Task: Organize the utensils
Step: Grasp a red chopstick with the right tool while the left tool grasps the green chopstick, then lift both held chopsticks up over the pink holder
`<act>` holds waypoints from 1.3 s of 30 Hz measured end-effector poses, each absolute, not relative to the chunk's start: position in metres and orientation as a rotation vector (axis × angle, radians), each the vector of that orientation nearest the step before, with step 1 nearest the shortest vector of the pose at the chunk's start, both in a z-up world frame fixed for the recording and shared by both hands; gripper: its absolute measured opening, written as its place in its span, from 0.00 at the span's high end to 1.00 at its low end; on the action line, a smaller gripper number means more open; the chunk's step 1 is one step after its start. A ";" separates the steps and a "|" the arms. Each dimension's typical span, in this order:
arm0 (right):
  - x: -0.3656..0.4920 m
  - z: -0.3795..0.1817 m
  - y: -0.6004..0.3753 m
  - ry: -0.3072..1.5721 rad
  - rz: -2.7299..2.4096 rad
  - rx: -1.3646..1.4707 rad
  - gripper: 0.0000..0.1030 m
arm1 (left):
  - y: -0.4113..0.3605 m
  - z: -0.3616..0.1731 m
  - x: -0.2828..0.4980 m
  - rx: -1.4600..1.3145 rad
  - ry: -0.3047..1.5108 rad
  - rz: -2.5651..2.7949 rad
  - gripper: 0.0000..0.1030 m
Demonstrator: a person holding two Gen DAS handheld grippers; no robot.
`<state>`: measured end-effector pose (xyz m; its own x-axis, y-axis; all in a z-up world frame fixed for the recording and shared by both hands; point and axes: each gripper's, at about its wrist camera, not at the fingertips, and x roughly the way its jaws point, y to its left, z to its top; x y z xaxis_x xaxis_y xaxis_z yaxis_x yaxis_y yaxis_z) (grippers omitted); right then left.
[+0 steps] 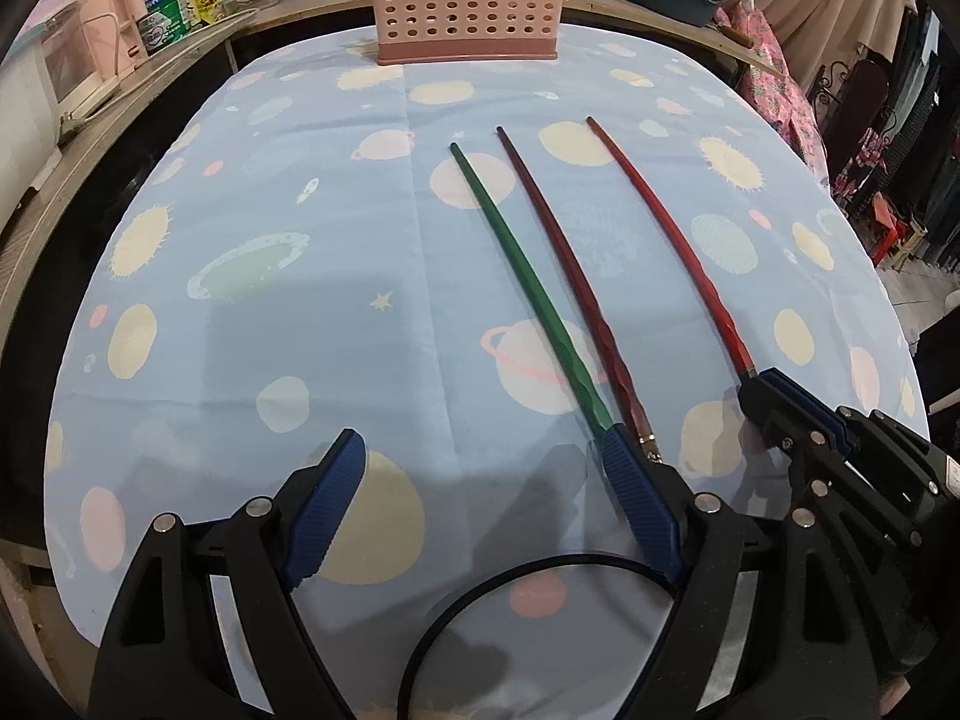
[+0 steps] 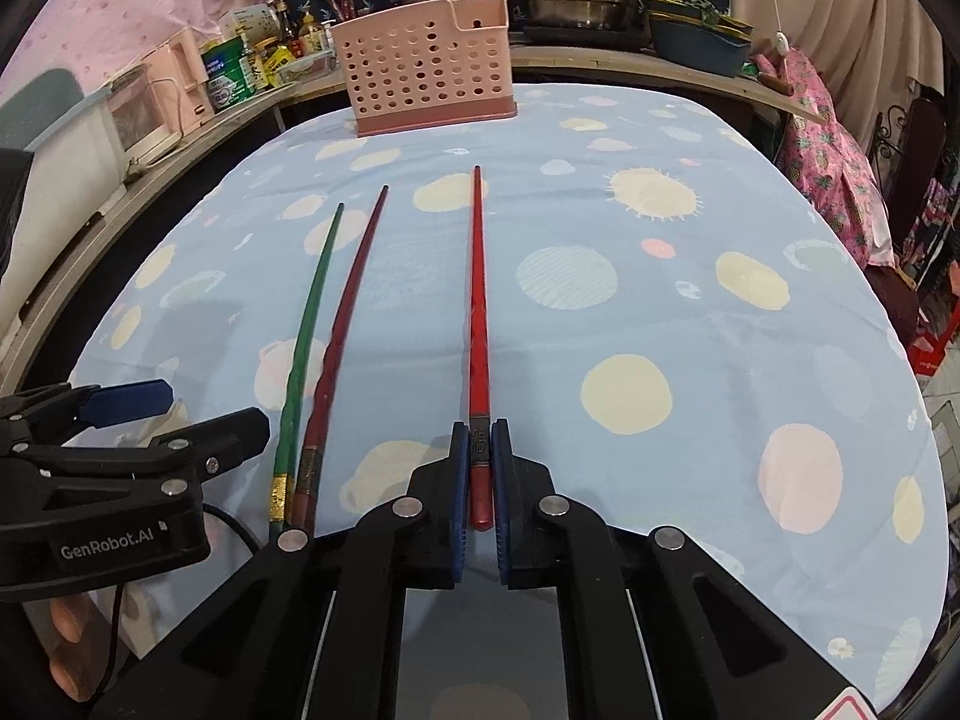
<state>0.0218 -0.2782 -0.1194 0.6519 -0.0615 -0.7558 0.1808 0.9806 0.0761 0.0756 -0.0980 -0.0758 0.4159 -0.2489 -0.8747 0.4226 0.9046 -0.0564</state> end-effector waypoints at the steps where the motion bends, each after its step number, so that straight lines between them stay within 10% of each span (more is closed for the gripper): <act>1: 0.021 -0.119 -0.281 0.851 -0.138 0.161 0.94 | -0.100 -0.076 0.074 0.186 1.062 -0.430 0.25; 16: 0.019 -0.120 -0.287 0.852 -0.138 0.198 0.94 | -0.108 -0.085 0.069 0.237 1.047 -0.416 0.25; 29: 0.030 -0.119 -0.290 0.853 -0.129 0.216 0.94 | -0.094 -0.078 0.115 0.166 1.046 -0.354 0.92; 39: 0.040 -0.096 -0.292 0.823 -0.111 0.247 0.93 | -0.065 -0.051 0.127 0.063 1.036 -0.359 0.93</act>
<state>0.0396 -0.2925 -0.0961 0.6763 -0.0022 -0.7366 0.1929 0.9656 0.1743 0.1266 -0.0654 -0.0514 0.4571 -0.2610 -0.8503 0.3203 0.9401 -0.1164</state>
